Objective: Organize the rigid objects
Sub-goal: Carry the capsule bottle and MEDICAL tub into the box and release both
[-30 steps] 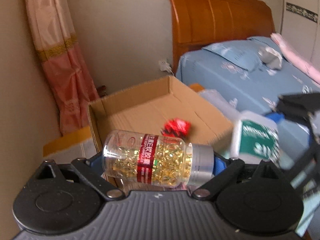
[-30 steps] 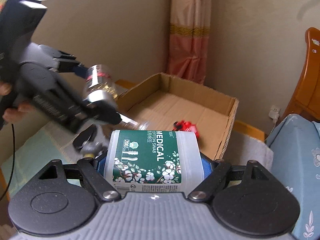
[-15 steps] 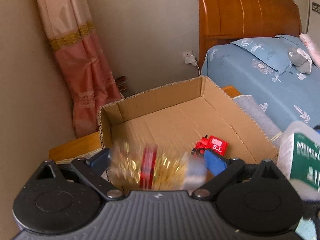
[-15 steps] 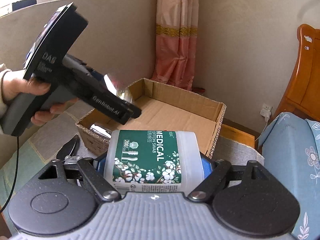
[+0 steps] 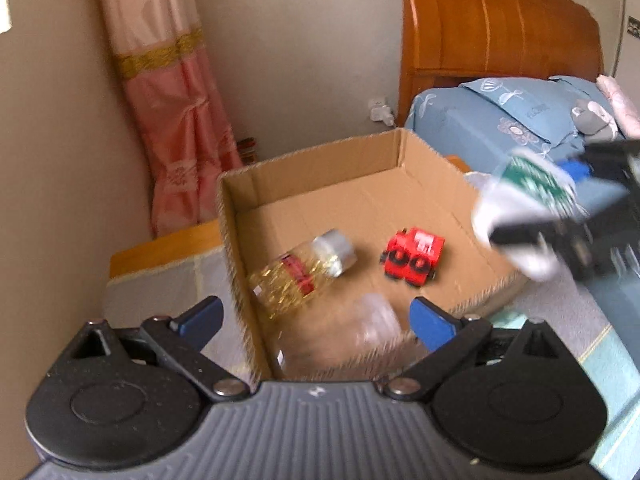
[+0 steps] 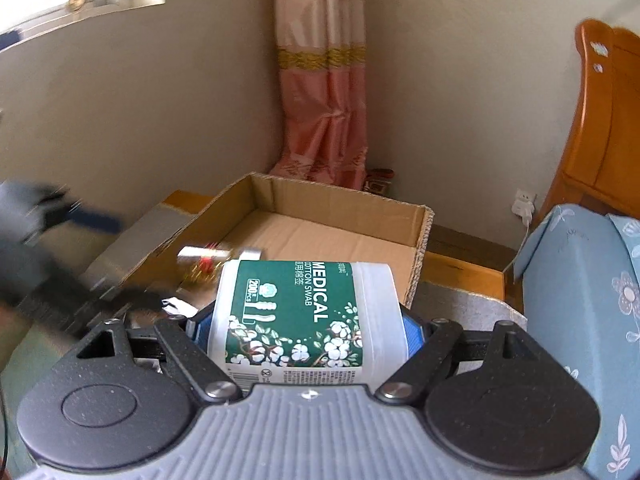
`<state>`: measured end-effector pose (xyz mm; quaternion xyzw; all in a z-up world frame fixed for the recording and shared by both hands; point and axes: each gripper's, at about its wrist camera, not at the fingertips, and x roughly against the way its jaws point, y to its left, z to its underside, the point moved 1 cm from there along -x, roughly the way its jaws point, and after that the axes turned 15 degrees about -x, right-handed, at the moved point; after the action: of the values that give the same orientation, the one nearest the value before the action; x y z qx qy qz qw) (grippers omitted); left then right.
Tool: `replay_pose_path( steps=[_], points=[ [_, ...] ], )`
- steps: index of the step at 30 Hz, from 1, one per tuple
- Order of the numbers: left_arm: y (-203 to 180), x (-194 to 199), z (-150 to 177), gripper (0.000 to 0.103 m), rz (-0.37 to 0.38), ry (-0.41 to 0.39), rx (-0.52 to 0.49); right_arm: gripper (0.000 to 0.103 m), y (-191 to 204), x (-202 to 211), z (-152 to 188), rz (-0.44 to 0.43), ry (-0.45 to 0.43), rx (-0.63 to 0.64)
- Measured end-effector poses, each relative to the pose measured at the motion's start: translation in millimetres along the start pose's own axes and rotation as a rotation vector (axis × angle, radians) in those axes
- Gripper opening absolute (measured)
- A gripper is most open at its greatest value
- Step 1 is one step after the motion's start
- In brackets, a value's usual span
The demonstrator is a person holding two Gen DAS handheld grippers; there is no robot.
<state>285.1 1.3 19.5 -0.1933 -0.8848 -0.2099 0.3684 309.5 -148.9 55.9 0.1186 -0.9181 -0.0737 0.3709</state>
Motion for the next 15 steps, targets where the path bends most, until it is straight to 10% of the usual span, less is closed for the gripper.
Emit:
replay_pose_path(
  steps=[15],
  points=[
    [0, 25, 33, 0.099, 0.025, 0.002, 0.026, 0.087, 6, -71, -53, 0.077, 0.066, -0.051]
  ],
)
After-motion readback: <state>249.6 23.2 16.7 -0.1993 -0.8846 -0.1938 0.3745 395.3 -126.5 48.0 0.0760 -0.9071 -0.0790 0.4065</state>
